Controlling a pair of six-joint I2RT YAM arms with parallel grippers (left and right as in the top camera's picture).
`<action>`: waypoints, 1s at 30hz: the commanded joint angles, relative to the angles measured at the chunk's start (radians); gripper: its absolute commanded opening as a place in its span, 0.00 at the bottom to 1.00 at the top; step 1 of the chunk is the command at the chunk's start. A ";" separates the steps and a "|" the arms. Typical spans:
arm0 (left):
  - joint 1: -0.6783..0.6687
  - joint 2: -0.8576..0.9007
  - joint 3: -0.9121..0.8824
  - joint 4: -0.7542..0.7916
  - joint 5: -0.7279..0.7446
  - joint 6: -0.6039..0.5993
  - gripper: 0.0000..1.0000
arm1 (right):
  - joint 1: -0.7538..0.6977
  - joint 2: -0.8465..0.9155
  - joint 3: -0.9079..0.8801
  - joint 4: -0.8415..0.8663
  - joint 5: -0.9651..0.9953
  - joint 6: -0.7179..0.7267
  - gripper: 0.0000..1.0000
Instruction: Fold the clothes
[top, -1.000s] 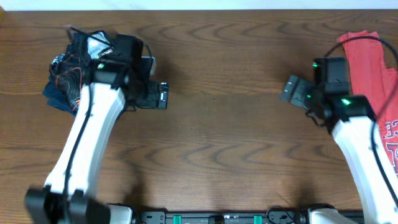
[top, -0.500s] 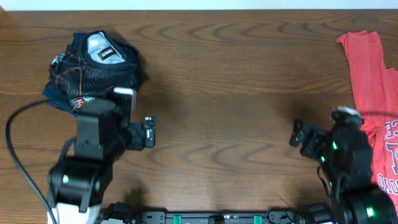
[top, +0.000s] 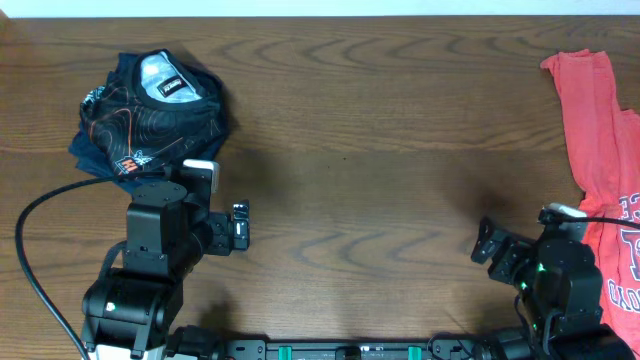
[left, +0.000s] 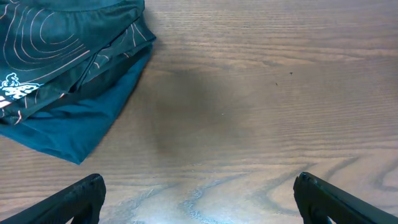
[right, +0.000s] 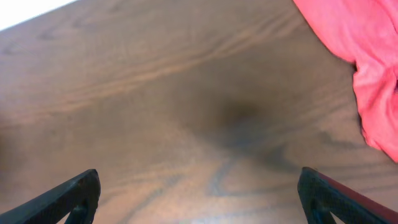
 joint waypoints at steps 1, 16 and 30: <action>-0.003 0.000 -0.003 0.000 -0.012 -0.009 0.98 | 0.010 -0.004 -0.007 -0.027 0.016 0.014 0.99; -0.003 0.000 -0.003 0.000 -0.012 -0.009 0.98 | 0.007 -0.013 -0.010 -0.085 0.016 0.014 0.99; -0.003 0.000 -0.003 0.000 -0.012 -0.009 0.98 | -0.117 -0.279 -0.213 0.175 -0.056 -0.181 0.99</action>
